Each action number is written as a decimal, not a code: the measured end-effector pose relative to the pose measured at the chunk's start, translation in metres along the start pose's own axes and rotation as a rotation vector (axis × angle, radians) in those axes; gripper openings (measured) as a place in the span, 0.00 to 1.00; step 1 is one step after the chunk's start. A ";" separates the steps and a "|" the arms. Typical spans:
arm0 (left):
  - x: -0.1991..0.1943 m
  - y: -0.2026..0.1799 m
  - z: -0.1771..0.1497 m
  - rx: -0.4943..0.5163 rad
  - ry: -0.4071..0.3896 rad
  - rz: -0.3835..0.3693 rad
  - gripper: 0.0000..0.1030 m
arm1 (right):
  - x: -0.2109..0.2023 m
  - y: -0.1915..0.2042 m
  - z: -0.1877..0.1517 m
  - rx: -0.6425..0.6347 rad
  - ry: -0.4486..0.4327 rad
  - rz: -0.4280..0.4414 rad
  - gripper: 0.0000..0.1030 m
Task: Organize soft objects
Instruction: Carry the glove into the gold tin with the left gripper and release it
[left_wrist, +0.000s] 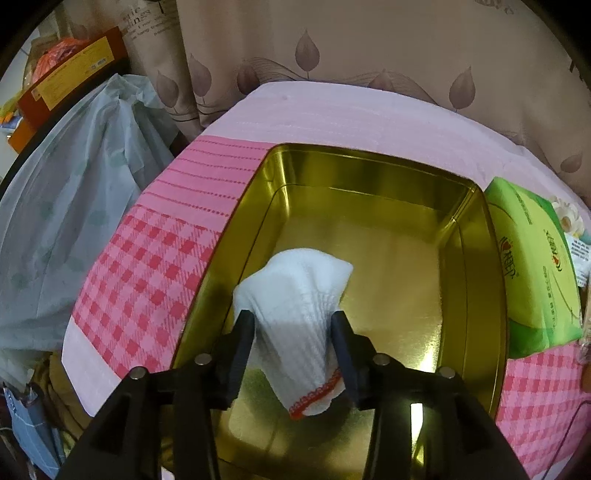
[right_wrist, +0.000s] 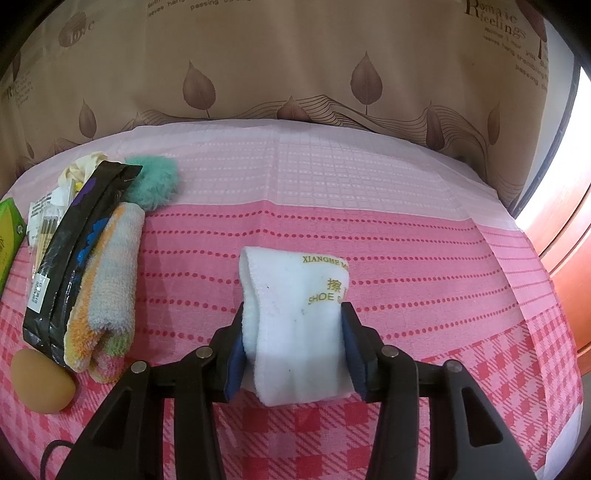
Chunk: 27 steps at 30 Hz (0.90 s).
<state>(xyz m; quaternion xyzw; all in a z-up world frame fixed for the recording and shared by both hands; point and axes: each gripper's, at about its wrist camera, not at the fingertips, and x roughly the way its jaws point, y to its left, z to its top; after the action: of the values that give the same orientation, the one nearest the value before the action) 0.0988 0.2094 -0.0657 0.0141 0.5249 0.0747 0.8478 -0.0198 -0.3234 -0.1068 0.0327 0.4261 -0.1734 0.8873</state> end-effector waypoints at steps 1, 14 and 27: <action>-0.002 0.001 0.000 -0.004 -0.004 -0.001 0.44 | 0.000 0.000 0.000 -0.001 0.000 -0.001 0.43; -0.039 -0.016 -0.007 0.013 -0.107 0.036 0.44 | -0.001 0.001 0.000 0.007 -0.006 0.002 0.41; -0.054 -0.018 -0.021 0.016 -0.140 0.027 0.44 | -0.016 0.000 0.006 0.029 -0.043 -0.001 0.29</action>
<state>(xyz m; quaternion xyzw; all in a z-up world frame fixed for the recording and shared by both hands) 0.0578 0.1830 -0.0289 0.0334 0.4645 0.0807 0.8813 -0.0246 -0.3200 -0.0902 0.0415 0.4043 -0.1808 0.8956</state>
